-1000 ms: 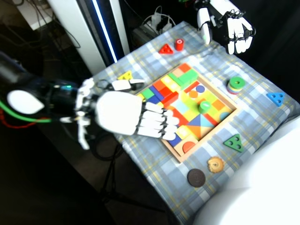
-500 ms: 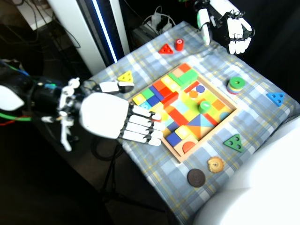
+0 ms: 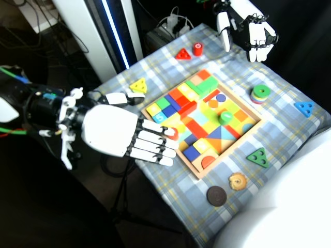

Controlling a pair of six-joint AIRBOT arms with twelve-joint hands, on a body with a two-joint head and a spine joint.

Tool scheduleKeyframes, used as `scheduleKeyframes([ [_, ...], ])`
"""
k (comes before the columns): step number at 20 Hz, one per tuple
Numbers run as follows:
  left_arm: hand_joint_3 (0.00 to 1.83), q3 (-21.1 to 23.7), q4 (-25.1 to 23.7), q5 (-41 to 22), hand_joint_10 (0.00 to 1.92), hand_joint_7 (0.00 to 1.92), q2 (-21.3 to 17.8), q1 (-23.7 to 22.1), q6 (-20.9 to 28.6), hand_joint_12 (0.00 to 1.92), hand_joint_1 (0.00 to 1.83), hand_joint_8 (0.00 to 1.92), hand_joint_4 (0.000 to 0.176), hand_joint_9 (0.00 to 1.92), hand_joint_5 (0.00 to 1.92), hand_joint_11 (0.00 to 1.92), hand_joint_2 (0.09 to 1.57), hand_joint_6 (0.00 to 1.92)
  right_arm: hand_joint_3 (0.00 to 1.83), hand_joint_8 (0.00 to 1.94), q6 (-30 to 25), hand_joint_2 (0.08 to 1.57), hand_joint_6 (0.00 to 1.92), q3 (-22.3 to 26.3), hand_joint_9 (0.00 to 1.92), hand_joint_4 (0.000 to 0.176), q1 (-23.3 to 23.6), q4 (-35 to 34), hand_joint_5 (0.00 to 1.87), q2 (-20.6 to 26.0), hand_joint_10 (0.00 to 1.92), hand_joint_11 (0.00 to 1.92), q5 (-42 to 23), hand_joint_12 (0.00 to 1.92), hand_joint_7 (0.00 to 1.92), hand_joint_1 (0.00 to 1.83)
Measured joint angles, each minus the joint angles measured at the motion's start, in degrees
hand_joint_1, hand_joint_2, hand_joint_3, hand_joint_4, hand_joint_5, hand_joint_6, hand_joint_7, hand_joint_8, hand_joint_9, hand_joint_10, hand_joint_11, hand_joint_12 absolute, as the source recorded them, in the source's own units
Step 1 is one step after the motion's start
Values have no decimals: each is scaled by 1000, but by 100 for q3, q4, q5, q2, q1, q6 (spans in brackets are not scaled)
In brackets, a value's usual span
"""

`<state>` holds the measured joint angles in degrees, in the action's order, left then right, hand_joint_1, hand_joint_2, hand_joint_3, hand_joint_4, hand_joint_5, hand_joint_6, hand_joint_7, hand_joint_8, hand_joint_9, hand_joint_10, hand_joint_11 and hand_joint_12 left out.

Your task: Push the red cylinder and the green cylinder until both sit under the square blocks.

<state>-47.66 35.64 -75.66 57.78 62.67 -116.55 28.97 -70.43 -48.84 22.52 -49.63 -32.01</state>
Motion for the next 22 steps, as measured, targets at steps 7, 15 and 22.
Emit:
scheduleKeyframes([
  [7,0,0,17,-2,2,487,0,0,0,1040,554,1,0,427,566,0,1316,3,7,0,48,921,7,57,0,89,304,-168,345,52,0,0,-433,0,0,0],
  [15,2,-2,15,-13,4,495,20,0,0,1074,578,0,0,437,567,0,1324,0,26,0,-101,983,1,-817,0,98,734,87,266,-1377,0,0,-584,0,0,0],
  [22,6,-20,2,22,5,501,70,-13,0,1036,535,0,0,447,560,0,1335,1,0,0,-437,949,3,-1510,0,164,822,138,290,-2044,0,0,-466,0,0,0],
])
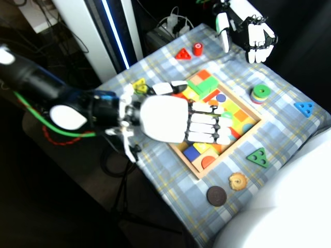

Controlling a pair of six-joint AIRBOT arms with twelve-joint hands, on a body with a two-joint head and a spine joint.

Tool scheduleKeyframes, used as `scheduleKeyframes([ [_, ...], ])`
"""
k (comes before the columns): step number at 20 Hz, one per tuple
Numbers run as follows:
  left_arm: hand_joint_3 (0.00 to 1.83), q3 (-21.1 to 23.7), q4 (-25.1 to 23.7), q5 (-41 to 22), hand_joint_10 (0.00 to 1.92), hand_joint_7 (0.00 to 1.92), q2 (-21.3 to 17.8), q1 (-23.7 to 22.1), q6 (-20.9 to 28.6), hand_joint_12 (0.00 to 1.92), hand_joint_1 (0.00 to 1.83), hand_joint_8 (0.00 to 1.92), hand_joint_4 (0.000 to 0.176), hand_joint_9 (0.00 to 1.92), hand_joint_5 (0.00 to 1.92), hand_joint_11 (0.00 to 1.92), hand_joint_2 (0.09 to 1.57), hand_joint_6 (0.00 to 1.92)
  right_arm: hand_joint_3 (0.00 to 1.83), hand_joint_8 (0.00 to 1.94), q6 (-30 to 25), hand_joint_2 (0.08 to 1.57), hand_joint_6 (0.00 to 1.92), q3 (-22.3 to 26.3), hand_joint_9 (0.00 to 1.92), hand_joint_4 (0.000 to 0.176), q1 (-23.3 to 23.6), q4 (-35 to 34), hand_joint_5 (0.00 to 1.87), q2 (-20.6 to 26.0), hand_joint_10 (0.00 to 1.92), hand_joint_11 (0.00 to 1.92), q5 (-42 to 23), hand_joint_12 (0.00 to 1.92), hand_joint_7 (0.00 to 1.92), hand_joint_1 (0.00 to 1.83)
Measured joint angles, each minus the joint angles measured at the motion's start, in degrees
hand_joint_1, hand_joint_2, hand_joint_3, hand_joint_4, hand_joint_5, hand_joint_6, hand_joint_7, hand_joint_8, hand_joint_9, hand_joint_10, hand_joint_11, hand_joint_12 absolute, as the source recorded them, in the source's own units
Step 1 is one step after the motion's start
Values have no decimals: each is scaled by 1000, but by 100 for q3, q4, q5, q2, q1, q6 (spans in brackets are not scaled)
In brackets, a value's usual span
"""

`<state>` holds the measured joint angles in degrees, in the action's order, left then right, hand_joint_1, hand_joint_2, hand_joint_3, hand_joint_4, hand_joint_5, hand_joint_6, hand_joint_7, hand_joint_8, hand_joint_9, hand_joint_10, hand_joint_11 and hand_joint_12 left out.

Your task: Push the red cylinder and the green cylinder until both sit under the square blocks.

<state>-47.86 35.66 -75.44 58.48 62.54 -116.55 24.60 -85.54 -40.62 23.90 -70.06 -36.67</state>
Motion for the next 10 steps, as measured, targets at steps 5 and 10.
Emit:
scheduleKeyframes([
  [5,9,0,-2,7,1,476,0,0,2,922,443,2,0,410,521,0,1354,1,5,0,-33,956,8,-190,0,80,76,142,316,-262,0,0,107,0,0,0],
  [10,3,0,-7,11,0,488,2,-7,2,857,458,1,0,413,543,0,1349,3,14,0,-118,1056,4,-350,0,66,109,295,175,-466,0,0,184,0,0,0],
])
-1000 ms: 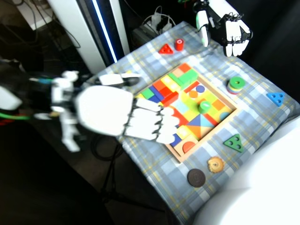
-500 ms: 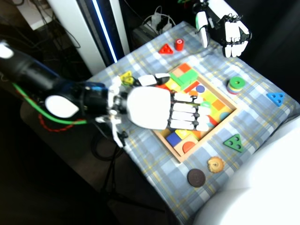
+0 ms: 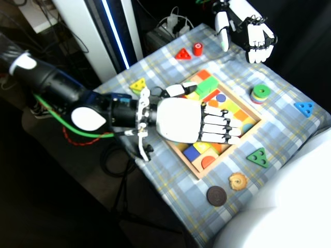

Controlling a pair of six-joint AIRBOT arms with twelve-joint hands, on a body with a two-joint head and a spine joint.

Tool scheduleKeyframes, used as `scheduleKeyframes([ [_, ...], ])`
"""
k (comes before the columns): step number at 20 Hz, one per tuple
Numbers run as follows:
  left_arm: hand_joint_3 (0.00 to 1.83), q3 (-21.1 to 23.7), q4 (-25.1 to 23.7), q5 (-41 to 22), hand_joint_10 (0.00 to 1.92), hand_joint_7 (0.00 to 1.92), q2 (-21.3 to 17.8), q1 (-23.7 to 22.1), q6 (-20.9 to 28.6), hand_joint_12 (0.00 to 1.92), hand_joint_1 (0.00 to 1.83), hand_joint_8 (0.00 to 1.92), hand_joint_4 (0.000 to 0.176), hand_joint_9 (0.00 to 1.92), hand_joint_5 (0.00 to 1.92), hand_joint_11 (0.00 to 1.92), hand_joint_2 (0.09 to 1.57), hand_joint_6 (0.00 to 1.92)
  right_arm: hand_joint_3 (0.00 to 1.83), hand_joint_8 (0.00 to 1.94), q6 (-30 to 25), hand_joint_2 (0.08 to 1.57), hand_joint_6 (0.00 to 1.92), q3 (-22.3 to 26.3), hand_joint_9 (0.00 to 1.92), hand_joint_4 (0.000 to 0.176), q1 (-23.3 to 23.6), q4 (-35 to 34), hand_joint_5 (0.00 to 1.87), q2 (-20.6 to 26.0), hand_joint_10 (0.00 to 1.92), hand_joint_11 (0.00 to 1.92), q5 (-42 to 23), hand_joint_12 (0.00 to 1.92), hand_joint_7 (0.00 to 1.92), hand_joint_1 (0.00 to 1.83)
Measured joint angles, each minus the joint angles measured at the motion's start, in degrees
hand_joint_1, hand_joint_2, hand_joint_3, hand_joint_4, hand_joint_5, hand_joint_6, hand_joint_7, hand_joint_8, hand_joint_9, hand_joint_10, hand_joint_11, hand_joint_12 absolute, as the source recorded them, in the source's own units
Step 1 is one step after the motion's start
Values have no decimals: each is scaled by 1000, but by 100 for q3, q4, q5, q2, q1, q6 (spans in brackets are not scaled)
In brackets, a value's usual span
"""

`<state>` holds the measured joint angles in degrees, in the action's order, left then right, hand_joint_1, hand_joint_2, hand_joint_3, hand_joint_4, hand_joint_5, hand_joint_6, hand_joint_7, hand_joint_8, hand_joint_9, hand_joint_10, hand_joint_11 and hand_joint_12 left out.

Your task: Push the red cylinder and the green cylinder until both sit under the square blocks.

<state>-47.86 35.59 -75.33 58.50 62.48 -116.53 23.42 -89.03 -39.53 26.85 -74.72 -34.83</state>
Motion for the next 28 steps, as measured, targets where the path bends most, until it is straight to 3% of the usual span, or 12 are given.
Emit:
scheduleKeyframes([
  [2,2,0,0,-2,1,473,0,0,0,843,456,0,0,404,537,0,1346,0,1,0,-44,1047,23,-42,0,73,20,85,237,-63,0,0,50,0,0,0],
  [5,0,0,0,-4,8,487,0,-11,-2,925,460,3,0,424,543,0,1344,1,4,0,-120,1094,9,-42,0,38,24,345,357,-66,0,0,107,0,0,0],
  [10,3,0,-4,9,0,468,0,-11,0,861,473,0,0,408,529,0,1353,0,0,0,-619,919,0,13,0,89,74,804,348,-2,0,0,136,0,0,0],
  [13,0,0,0,9,3,461,0,-11,0,843,470,2,0,400,519,0,1346,3,0,0,-737,907,0,186,0,167,79,1071,346,225,0,0,186,0,0,0],
  [15,0,0,0,11,0,446,-2,-11,-2,837,437,0,0,384,504,0,1348,1,0,0,-737,928,3,380,0,175,79,1211,341,474,0,0,278,0,0,0],
  [16,0,0,0,11,2,451,-2,-11,0,851,461,1,0,389,510,0,1347,3,0,0,-739,926,2,474,0,173,76,1270,340,586,0,0,332,0,0,0],
  [17,1,0,-2,11,1,444,0,-11,-2,818,439,1,0,382,501,0,1350,2,0,0,-737,936,1,577,0,126,76,1309,337,717,0,0,389,0,0,0],
  [18,0,0,-2,11,4,452,0,-11,0,822,444,3,0,391,505,0,1344,3,8,0,-734,953,1,651,0,105,76,1329,339,807,0,0,422,0,0,0],
  [21,0,2,2,11,3,449,-2,-4,-2,879,483,2,0,392,516,0,1341,4,22,0,-734,993,1,964,0,113,76,1451,333,1067,0,0,501,0,0,0],
  [23,0,7,7,11,4,454,-2,-4,-2,921,529,2,0,398,536,0,1331,7,15,0,-734,984,11,1130,0,51,46,1502,359,1204,0,0,509,0,0,0],
  [26,0,7,24,11,13,490,-2,-4,-2,1052,600,7,0,427,567,0,1312,9,2,1,-734,960,17,1294,0,24,-7,1521,384,1471,0,0,514,0,3,0],
  [28,0,7,24,13,16,504,-2,-4,-2,1157,614,6,0,439,577,0,1314,7,0,0,-732,948,7,1410,0,92,-9,1521,368,1659,0,0,592,0,1,0],
])
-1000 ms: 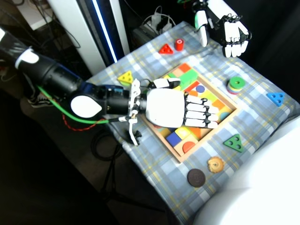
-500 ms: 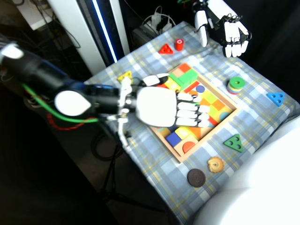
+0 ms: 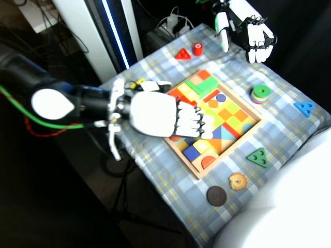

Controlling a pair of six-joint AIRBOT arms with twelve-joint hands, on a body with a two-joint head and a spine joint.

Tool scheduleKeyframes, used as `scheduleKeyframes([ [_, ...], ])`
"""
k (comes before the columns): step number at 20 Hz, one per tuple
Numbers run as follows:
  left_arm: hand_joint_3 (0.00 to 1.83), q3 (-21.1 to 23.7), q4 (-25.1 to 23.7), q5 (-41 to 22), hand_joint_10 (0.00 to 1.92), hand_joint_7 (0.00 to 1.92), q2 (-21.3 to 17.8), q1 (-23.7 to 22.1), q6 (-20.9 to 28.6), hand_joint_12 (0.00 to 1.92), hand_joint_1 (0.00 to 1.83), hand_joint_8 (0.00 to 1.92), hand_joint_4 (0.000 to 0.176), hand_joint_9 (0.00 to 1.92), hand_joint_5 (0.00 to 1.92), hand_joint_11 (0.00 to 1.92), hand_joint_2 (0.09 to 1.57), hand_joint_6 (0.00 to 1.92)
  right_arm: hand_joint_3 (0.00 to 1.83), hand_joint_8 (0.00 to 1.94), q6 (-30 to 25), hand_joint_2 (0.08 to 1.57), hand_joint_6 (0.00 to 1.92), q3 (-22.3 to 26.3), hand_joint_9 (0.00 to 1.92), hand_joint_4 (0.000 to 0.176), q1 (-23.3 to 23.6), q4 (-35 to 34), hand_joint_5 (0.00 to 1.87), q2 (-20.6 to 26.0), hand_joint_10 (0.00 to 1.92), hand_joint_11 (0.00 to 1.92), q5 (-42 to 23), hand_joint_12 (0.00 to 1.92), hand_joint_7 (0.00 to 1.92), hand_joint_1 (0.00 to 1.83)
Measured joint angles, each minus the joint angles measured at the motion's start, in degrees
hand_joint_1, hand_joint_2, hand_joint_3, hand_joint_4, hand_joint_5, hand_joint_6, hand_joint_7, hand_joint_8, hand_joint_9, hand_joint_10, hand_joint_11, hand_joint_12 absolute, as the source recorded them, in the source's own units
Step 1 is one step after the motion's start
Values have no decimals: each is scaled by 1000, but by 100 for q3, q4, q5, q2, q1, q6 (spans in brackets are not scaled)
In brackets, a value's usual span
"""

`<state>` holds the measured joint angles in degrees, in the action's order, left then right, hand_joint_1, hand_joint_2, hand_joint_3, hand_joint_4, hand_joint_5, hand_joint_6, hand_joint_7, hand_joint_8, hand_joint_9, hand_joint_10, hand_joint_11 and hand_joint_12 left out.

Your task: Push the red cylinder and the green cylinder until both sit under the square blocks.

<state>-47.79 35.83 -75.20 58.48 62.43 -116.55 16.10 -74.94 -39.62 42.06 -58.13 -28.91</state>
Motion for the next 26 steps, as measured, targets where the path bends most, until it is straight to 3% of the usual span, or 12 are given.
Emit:
scheduleKeyframes([
  [5,0,2,4,2,18,512,0,9,0,1207,574,3,0,449,582,0,1324,4,0,6,2,942,6,225,0,100,-103,7,368,286,0,0,90,0,16,0],
  [8,0,7,4,2,16,506,0,11,0,1168,568,2,0,443,580,0,1325,2,0,0,4,929,0,315,0,128,-144,-13,354,431,0,0,114,0,2,0],
  [9,0,7,17,4,14,505,0,11,0,1170,577,1,0,439,579,0,1329,1,0,0,26,935,3,328,0,109,-144,7,360,459,0,0,149,0,0,0],
  [11,1,7,11,17,12,503,0,11,0,1143,575,0,0,435,580,0,1329,1,0,2,31,917,2,337,0,112,-144,-2,357,476,0,0,166,0,5,0],
  [12,0,7,22,22,16,511,0,11,0,1150,577,3,0,446,591,0,1325,4,0,0,42,923,0,352,0,87,-144,-4,354,490,0,0,177,0,0,0],
  [17,0,7,26,20,24,522,0,13,0,1219,585,4,0,465,591,0,1321,3,6,13,321,951,9,407,0,79,-144,-291,379,516,0,0,181,0,36,0],
  [19,0,7,24,22,16,504,0,11,0,1185,584,0,0,445,578,0,1319,0,8,6,522,958,0,503,0,106,-144,-522,356,518,0,0,157,0,23,0],
  [20,0,7,24,20,16,501,0,11,0,1184,551,2,0,447,568,0,1325,4,0,0,544,921,0,553,0,154,-142,-520,334,518,0,0,114,0,0,0],
  [22,1,7,37,20,17,500,0,13,2,1168,546,1,0,448,574,0,1327,5,0,0,549,922,2,573,0,157,-136,-498,339,518,0,0,37,0,0,0],
  [24,0,7,44,20,16,505,0,13,0,1181,565,2,0,449,581,0,1323,4,0,0,557,924,7,573,0,122,-90,-529,352,549,0,0,-35,0,0,0],
  [25,0,7,44,22,16,505,0,13,0,1181,565,2,0,449,581,0,1323,4,0,0,573,924,7,573,0,122,-90,-540,352,555,0,0,-52,0,0,0],
  [26,0,7,37,20,15,506,0,13,2,1190,567,2,0,448,575,0,1323,1,0,3,610,926,10,573,0,95,-90,-538,361,560,0,0,-61,0,9,0],
])
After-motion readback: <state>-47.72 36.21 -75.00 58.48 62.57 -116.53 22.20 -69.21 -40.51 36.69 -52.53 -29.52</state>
